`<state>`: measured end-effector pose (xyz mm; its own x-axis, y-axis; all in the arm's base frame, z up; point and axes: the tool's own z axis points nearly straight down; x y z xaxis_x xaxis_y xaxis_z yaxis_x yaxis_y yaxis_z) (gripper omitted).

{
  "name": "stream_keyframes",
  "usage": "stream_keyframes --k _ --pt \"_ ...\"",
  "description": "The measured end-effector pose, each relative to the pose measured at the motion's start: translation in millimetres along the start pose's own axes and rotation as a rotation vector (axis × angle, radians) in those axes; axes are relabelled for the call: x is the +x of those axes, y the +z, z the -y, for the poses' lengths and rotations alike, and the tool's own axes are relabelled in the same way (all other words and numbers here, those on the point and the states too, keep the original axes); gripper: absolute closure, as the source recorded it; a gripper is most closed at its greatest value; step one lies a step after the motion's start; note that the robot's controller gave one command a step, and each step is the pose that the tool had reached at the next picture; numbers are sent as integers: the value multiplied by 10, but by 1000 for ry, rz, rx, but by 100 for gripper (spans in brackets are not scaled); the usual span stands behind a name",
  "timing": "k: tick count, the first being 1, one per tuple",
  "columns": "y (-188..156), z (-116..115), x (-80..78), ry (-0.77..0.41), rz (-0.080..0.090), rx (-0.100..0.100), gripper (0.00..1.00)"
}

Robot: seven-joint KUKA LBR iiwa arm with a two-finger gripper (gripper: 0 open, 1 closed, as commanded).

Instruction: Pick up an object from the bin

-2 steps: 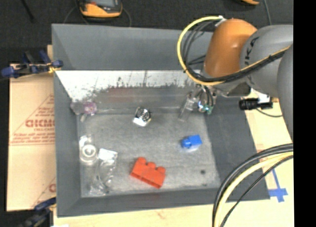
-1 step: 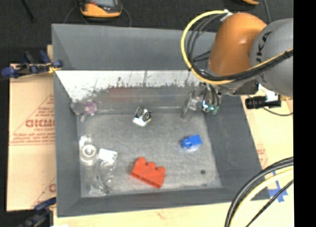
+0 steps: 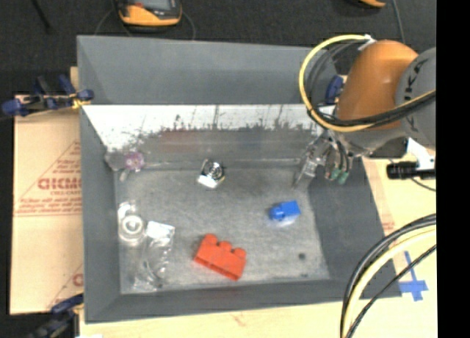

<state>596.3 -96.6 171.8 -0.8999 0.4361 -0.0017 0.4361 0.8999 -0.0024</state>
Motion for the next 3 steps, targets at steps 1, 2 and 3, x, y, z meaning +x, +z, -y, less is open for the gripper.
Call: stream_keyframes --k 1,2,3 --pt "-17 -29 0 -6 3 -1 0" --pt "1044 221 102 -152 -2 0 0" --pt "1005 209 84 -152 4 -1 100"
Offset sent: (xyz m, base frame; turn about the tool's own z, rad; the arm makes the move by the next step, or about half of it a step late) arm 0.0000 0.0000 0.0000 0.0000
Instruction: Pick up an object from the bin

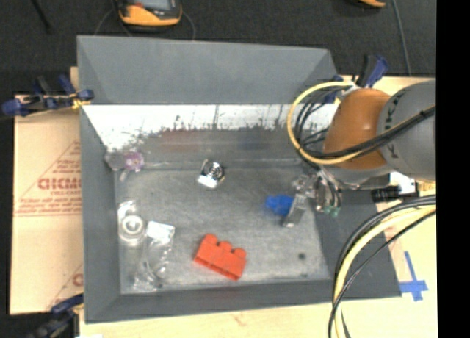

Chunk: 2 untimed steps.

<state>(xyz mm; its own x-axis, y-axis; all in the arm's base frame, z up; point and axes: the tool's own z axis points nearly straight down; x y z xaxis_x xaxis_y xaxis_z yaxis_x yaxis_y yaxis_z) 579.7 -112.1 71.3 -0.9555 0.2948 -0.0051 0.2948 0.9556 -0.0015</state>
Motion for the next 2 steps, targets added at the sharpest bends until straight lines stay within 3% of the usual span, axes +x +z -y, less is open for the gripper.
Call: stream_keyframes --k 1,2 --pt "-1058 33 74 -48 7 0 100" --pt "-1502 68 100 -61 5 0 100"
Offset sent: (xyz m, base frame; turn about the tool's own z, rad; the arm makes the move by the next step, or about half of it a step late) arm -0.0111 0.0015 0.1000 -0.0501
